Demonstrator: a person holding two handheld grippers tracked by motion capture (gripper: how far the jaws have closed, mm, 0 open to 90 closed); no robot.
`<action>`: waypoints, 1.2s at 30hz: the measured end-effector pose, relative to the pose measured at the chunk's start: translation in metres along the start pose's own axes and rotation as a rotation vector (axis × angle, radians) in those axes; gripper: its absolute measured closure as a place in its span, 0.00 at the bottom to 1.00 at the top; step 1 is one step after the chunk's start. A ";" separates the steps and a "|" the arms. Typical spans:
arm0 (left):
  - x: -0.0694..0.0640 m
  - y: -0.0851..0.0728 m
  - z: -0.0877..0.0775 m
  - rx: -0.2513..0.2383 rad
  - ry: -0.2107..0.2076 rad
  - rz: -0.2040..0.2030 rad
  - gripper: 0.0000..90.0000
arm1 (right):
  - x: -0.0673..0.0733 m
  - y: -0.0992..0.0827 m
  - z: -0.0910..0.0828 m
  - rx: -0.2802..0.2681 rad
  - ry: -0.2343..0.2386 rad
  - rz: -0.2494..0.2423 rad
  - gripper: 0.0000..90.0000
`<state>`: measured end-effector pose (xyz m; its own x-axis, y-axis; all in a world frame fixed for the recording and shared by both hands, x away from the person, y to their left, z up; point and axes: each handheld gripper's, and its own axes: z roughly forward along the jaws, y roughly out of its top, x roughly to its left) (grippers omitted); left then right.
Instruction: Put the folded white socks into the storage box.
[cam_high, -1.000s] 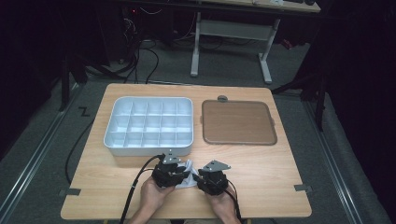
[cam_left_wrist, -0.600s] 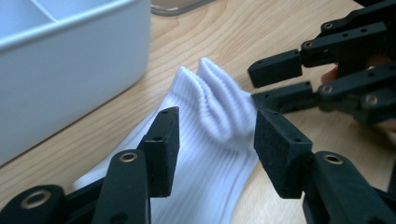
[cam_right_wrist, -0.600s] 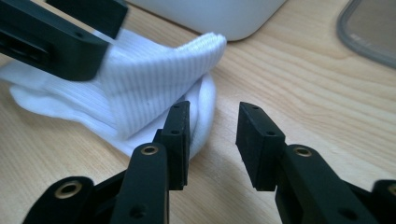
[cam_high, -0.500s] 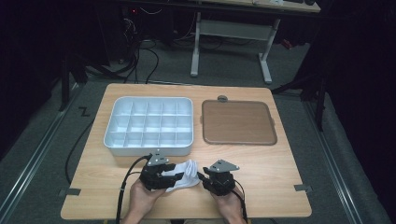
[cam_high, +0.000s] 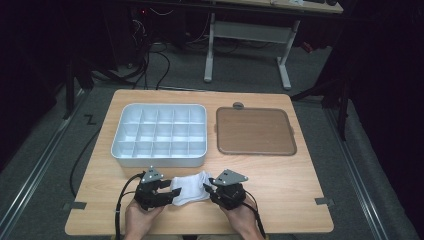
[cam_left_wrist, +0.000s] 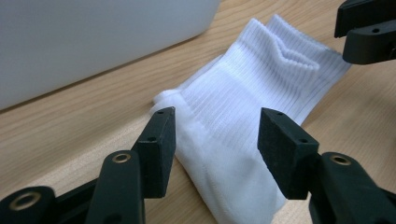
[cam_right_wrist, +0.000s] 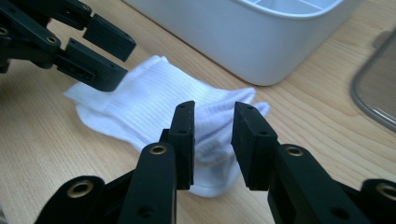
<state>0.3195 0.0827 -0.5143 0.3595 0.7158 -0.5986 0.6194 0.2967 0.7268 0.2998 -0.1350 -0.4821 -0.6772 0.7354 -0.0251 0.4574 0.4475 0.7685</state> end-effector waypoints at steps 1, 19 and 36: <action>0.001 -0.001 0.000 0.001 -0.002 0.002 0.53 | 0.001 0.001 0.002 0.008 0.004 -0.007 0.77; -0.001 -0.013 0.015 -0.002 -0.025 0.050 0.52 | 0.003 0.001 0.033 0.118 0.021 0.014 0.94; -0.002 -0.015 0.017 0.005 -0.007 0.057 0.52 | 0.006 0.009 0.024 0.055 -0.053 -0.012 0.70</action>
<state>0.3217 0.0666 -0.5297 0.3992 0.7269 -0.5588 0.6013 0.2525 0.7581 0.3137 -0.1148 -0.4904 -0.6522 0.7549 -0.0689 0.4812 0.4825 0.7319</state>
